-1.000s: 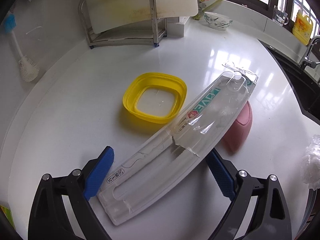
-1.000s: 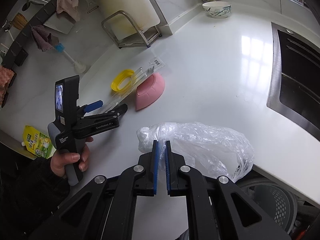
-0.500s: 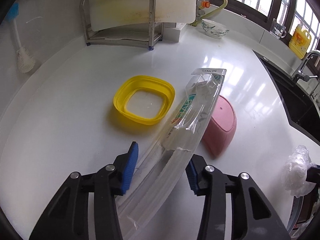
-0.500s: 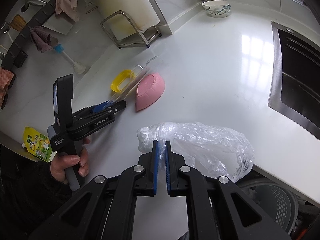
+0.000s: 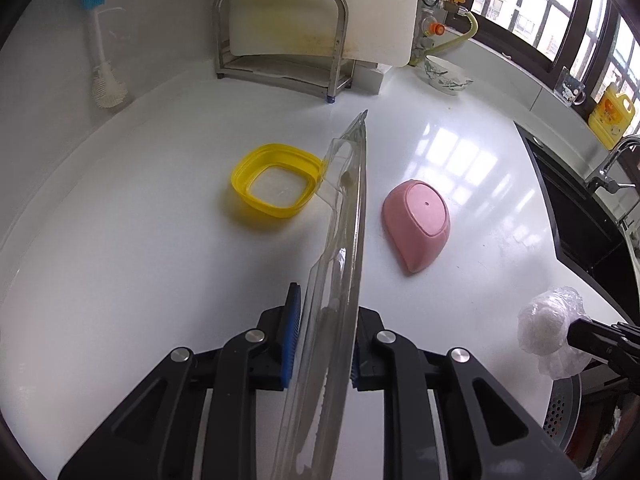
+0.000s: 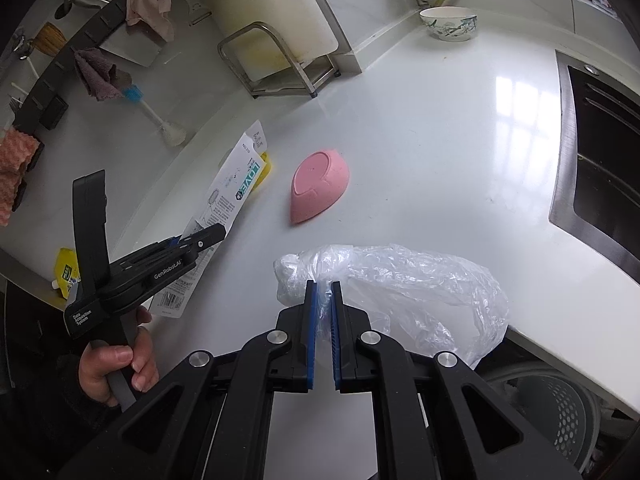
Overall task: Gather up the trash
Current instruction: 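Grasp the clear plastic packaging tray with the left tool while the right tool holds the bag, then carry the bag and packaging tray over the wastebasket with both tools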
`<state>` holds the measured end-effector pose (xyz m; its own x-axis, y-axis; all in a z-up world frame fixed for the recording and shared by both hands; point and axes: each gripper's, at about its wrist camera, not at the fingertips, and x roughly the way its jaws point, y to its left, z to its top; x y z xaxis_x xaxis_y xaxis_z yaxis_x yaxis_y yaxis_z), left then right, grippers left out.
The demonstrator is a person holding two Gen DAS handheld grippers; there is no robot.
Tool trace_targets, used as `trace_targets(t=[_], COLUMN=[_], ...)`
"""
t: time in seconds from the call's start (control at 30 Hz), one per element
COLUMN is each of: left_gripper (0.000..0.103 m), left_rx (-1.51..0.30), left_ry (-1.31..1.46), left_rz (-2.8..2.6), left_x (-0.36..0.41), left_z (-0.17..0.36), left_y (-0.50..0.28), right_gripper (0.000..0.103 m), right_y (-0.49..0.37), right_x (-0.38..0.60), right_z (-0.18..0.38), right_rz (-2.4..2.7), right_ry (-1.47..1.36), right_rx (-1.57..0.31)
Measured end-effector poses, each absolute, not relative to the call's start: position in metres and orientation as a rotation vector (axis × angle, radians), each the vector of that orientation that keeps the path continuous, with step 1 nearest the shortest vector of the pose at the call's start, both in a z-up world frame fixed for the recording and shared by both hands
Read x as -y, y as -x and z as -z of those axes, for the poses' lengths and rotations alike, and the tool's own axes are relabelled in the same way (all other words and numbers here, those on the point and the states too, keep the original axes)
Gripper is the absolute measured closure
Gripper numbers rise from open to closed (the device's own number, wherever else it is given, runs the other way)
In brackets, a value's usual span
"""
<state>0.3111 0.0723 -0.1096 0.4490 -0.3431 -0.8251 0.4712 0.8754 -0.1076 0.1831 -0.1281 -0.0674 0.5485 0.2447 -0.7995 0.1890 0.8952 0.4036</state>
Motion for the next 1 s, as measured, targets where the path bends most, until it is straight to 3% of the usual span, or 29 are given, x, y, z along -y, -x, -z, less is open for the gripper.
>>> trace_targets(t=[0.5, 1.0], left_gripper=[0.083, 0.083], left_rx=[-0.966, -0.965], left_ry=[-0.128, -0.094], left_rz=[0.395, 0.408], left_x=[-0.079, -0.003], left_z=[0.066, 0.046], left_y=[-0.222, -0.101], right_gripper=[0.097, 0.097], right_y=[-0.147, -0.042], right_x=[0.132, 0.200], right_z=[0.039, 0.021], right_rz=[-0.154, -0.161], right_ry=[-0.451, -0.426], right_rx=[-0.932, -0.934])
